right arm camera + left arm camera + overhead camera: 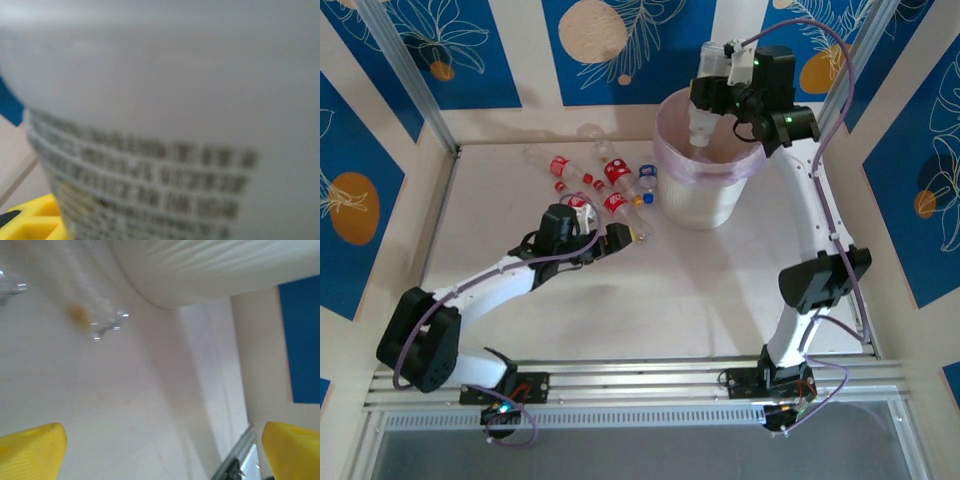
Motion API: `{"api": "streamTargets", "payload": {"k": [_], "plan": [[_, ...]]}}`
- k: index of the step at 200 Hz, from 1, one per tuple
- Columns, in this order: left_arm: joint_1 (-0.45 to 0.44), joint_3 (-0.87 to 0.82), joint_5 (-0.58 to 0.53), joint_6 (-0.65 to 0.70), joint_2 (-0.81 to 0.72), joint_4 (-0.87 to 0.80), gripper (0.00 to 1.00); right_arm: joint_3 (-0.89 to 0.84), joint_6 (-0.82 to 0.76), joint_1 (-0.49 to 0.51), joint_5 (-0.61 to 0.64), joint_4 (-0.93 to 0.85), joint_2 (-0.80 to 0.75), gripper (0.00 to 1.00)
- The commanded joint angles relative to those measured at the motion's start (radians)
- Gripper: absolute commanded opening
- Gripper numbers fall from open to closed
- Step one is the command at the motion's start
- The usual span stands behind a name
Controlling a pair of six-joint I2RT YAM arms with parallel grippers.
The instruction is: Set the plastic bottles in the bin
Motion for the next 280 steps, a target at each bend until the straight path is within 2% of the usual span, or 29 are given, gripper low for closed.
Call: {"api": "streamTargets", "payload": {"k": [1,35,143,176,202,230,280], "plan": [[0.022,-0.010,-0.109,-0.049,-0.002,-0.063,1.00,0.057,-0.074,-0.014,0.038,-0.047,0.058,0.49],[0.071,-0.076,-0.137,-0.137,-0.034,0.001,0.99,0.057,-0.151,-0.016,0.068,-0.092,0.134,0.50],[0.108,-0.068,-0.149,-0.108,-0.051,-0.060,0.98,-0.059,-0.197,-0.008,0.047,-0.129,0.234,0.53],[0.110,-0.069,-0.149,-0.105,-0.051,-0.062,0.98,-0.071,-0.209,-0.005,0.048,-0.139,0.253,0.63],[0.112,-0.072,-0.149,-0.101,-0.048,-0.068,0.98,-0.071,-0.224,-0.002,0.059,-0.141,0.242,0.75],[0.113,-0.065,-0.143,-0.097,-0.034,-0.068,0.98,-0.007,-0.234,-0.004,0.064,-0.174,0.231,0.84],[0.116,-0.059,-0.140,-0.090,-0.023,-0.065,0.98,0.173,-0.215,-0.012,0.088,-0.261,0.206,0.88]]}}
